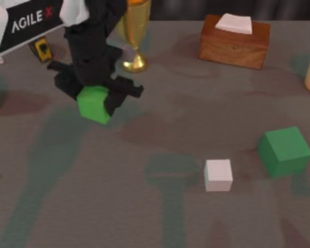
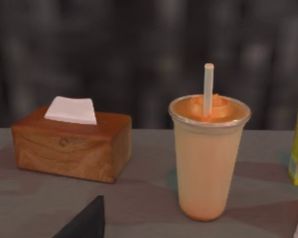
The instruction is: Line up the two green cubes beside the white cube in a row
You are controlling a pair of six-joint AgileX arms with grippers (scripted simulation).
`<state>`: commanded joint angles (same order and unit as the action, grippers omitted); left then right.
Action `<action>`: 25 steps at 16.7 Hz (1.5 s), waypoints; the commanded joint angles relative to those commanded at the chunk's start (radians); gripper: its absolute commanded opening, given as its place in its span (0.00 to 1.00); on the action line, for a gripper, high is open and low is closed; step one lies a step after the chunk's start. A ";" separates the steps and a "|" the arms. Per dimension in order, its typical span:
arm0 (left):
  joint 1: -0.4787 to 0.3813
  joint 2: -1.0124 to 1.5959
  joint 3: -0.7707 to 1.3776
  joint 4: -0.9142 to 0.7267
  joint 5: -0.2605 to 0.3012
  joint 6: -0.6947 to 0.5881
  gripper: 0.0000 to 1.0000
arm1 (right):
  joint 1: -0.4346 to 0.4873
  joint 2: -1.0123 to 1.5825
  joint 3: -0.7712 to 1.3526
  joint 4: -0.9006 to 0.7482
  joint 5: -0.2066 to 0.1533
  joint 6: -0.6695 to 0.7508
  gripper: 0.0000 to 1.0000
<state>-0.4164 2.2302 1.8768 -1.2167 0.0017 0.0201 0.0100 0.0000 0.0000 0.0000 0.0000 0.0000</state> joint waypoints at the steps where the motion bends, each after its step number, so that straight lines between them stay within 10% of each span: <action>1: -0.037 -0.002 0.001 -0.004 -0.001 -0.075 0.00 | 0.000 0.000 0.000 0.000 0.000 0.000 1.00; 12: -0.391 -0.044 -0.013 -0.028 -0.015 -0.793 0.00 | 0.000 0.000 0.000 0.000 0.000 0.000 1.00; 25: -0.415 -0.015 -0.126 0.126 -0.016 -0.848 0.00 | 0.000 0.000 0.000 0.000 0.000 0.000 1.00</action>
<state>-0.8319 2.2157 1.7510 -1.0911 -0.0144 -0.8275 0.0100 0.0000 0.0000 0.0000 0.0000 0.0000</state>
